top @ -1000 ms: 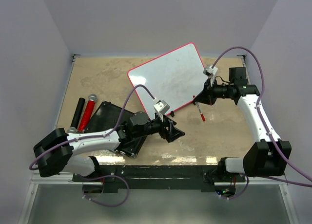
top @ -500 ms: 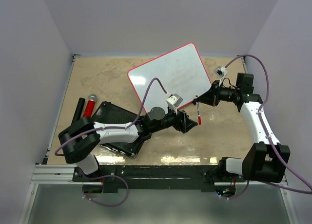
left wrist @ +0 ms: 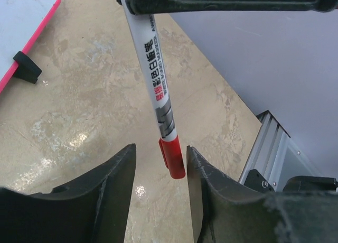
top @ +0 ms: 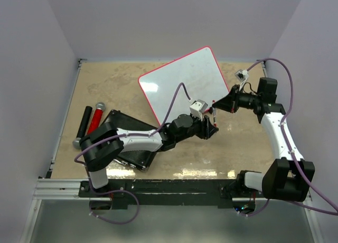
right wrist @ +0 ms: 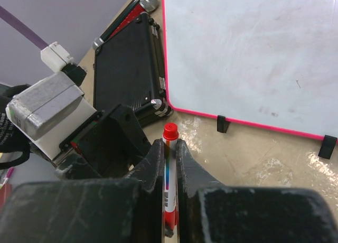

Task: Write a sentence on the whiteboard
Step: Pass from the right arm to the left

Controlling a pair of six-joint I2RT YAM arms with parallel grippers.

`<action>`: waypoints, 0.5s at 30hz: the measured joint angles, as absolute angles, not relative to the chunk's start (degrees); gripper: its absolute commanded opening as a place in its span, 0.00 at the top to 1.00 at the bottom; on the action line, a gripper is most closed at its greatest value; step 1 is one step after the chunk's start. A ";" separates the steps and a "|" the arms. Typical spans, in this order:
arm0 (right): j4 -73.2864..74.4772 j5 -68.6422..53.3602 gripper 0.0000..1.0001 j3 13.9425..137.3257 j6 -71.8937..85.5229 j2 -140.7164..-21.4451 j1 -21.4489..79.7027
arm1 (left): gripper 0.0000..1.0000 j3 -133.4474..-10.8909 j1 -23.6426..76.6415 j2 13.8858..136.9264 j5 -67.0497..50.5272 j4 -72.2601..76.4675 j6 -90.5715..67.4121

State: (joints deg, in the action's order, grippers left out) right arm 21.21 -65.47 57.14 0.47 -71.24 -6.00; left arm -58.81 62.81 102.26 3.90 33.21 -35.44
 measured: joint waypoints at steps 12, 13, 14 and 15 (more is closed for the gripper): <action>20.80 -64.05 0.60 56.75 -1.78 -71.22 -6.13 | 1.00 -60.73 62.65 103.94 4.86 30.87 -33.36; 23.27 -64.10 0.40 57.34 -5.26 -71.31 -6.13 | 1.00 -60.51 62.63 103.63 4.71 29.91 -31.77; 26.13 -64.01 0.35 58.15 -8.78 -71.55 -6.13 | 1.00 -60.07 62.63 103.13 4.40 28.91 -30.13; 30.89 -63.68 0.31 60.12 -15.05 -72.16 -6.11 | 1.00 -59.53 62.63 102.35 3.68 27.70 -28.40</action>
